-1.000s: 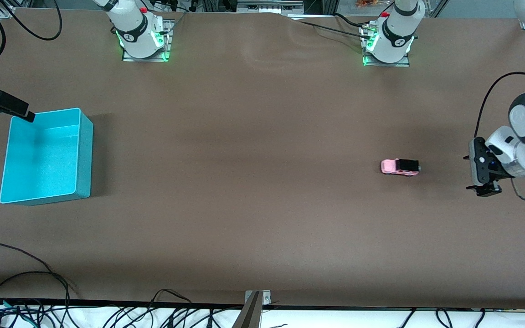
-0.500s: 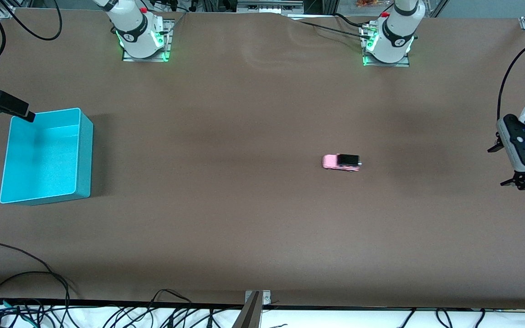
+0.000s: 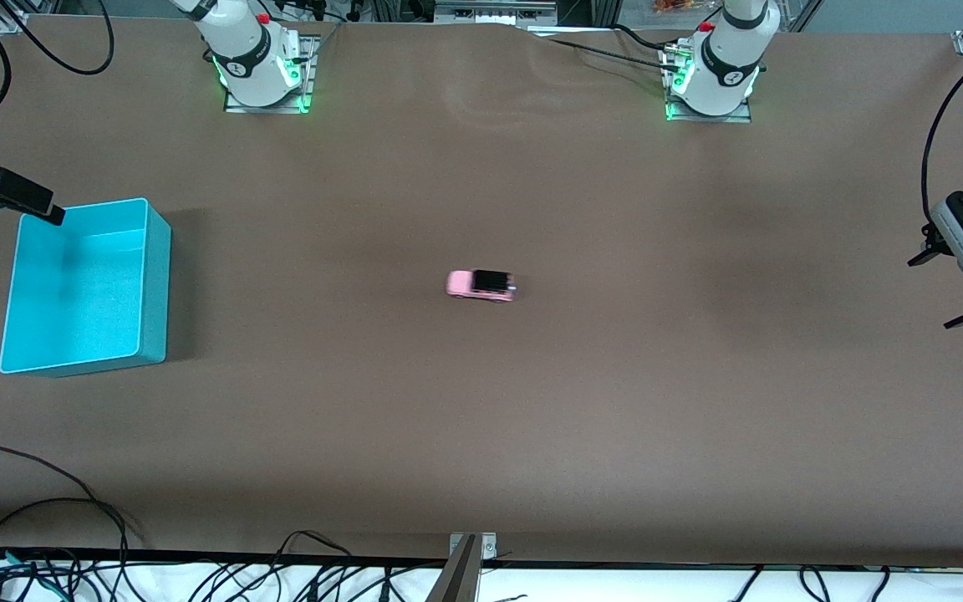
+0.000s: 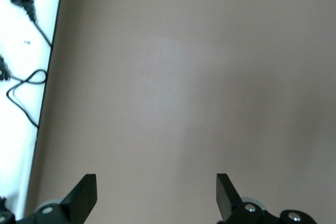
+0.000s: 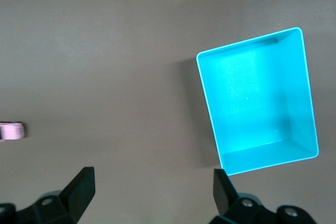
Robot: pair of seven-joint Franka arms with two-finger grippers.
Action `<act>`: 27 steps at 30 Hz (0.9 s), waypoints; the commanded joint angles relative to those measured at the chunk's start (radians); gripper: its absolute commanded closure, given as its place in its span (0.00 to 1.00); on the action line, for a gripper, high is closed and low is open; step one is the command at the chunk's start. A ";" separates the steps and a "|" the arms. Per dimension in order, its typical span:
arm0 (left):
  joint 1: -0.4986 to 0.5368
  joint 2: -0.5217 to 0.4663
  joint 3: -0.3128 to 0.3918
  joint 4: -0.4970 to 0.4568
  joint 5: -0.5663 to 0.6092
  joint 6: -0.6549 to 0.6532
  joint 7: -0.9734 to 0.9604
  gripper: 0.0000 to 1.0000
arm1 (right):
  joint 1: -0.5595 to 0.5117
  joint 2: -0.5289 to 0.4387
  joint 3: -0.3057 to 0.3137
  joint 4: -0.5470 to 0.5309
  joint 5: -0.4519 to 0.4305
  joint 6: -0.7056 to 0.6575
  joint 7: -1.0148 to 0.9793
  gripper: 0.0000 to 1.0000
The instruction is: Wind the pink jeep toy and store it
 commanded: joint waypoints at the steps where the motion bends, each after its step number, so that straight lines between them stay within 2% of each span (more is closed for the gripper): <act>1: -0.005 -0.020 -0.008 0.034 0.014 -0.050 -0.124 0.00 | -0.002 -0.002 -0.002 -0.005 0.021 0.004 -0.010 0.00; 15: -0.005 -0.031 -0.033 0.108 0.017 -0.213 -0.463 0.00 | 0.001 0.007 0.000 -0.032 0.019 0.046 -0.002 0.00; 18: -0.005 -0.031 -0.039 0.132 0.038 -0.257 -0.572 0.00 | 0.002 -0.008 0.003 -0.075 0.019 0.083 -0.001 0.00; 22: -0.004 -0.037 -0.094 0.164 0.089 -0.300 -0.699 0.00 | 0.002 -0.031 0.006 -0.150 0.021 0.141 -0.001 0.00; 27: -0.004 -0.043 -0.125 0.187 0.116 -0.337 -0.828 0.00 | 0.002 -0.054 0.011 -0.244 0.021 0.222 -0.005 0.00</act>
